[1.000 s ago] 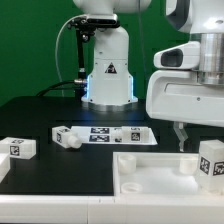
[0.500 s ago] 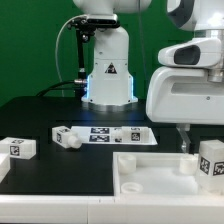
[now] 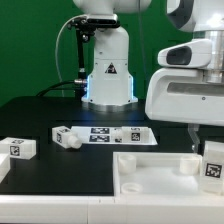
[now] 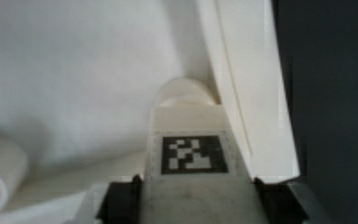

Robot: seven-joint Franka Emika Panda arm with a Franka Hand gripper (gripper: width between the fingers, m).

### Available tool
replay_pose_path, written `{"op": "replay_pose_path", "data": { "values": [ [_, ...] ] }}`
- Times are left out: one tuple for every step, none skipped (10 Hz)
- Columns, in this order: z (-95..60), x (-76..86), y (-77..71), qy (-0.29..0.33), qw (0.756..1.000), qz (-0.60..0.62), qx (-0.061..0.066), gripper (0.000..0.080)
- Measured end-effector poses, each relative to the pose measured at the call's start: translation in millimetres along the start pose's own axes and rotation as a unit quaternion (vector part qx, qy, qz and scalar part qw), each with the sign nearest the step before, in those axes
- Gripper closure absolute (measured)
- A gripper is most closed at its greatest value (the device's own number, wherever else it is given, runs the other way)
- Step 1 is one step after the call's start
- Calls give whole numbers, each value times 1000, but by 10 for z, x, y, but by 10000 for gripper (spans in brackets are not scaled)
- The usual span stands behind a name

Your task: Assemble square table

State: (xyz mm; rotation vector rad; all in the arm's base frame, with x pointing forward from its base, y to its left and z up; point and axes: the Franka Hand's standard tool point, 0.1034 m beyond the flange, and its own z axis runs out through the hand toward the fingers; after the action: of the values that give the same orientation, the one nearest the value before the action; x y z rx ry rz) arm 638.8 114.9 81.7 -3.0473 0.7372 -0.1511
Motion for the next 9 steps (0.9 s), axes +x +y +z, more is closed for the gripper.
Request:
{"op": "replay_pose_path", "data": {
  "values": [
    [1, -18, -6, 0, 997, 71, -4, 515],
    [6, -41, -8, -2, 991, 131, -9, 515],
    [13, -42, -21, -7, 975, 223, -15, 515],
    [21, -23, -33, -13, 946, 323, -8, 515],
    [27, -30, -50, -19, 913, 408, 0, 515],
    [28, -30, -49, -20, 897, 442, 4, 515],
    [31, -32, -49, -20, 900, 436, 4, 440],
    [34, -34, -49, -19, 916, 401, 4, 440],
    [34, -43, -59, -17, 937, 350, 4, 259]
  ]
}}
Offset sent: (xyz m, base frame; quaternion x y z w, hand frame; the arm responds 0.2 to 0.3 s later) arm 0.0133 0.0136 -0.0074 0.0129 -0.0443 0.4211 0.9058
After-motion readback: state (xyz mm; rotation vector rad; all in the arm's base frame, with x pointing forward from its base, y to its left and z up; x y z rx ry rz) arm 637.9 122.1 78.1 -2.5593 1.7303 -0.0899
